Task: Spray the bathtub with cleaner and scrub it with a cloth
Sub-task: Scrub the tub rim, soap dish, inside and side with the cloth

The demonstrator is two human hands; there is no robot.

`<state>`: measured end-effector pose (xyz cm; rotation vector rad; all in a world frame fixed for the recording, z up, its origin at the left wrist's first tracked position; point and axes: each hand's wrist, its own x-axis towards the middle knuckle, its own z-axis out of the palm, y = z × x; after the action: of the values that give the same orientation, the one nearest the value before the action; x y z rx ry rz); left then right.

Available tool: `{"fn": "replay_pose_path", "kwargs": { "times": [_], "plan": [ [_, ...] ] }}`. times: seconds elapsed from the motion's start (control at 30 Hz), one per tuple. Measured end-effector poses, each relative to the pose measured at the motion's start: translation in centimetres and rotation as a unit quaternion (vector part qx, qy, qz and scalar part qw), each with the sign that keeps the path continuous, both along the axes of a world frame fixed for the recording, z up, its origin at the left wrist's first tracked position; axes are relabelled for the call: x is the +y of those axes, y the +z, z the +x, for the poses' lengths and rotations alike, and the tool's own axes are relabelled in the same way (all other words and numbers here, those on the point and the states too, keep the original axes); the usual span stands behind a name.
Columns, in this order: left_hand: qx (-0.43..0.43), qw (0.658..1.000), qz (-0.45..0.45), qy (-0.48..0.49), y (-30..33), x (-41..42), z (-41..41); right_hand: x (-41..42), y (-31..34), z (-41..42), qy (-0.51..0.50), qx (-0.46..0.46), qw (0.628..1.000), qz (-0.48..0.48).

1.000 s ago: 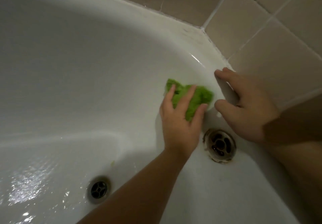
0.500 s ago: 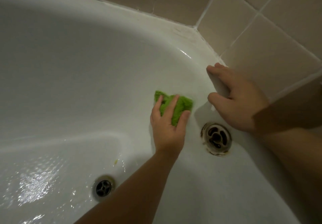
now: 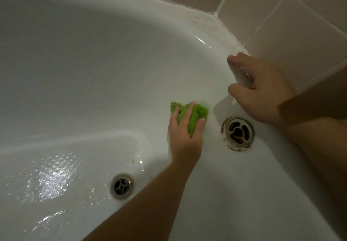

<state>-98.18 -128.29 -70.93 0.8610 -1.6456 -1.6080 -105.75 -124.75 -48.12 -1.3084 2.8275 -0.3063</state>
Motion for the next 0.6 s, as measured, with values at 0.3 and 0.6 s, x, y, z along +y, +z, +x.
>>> {"fn": "replay_pose_path", "kwargs": {
  "times": [0.3,0.6],
  "plan": [
    [-0.21,0.969,0.127,0.02,-6.4,-0.8,1.9,-0.1,-0.1,-0.1,0.0,-0.002,1.0,-0.006],
    [-0.005,0.999,0.005,-0.05,2.5,2.8,1.7,-0.4,-0.2,-0.3,0.009,-0.011,1.0,0.005]
  ]
}}
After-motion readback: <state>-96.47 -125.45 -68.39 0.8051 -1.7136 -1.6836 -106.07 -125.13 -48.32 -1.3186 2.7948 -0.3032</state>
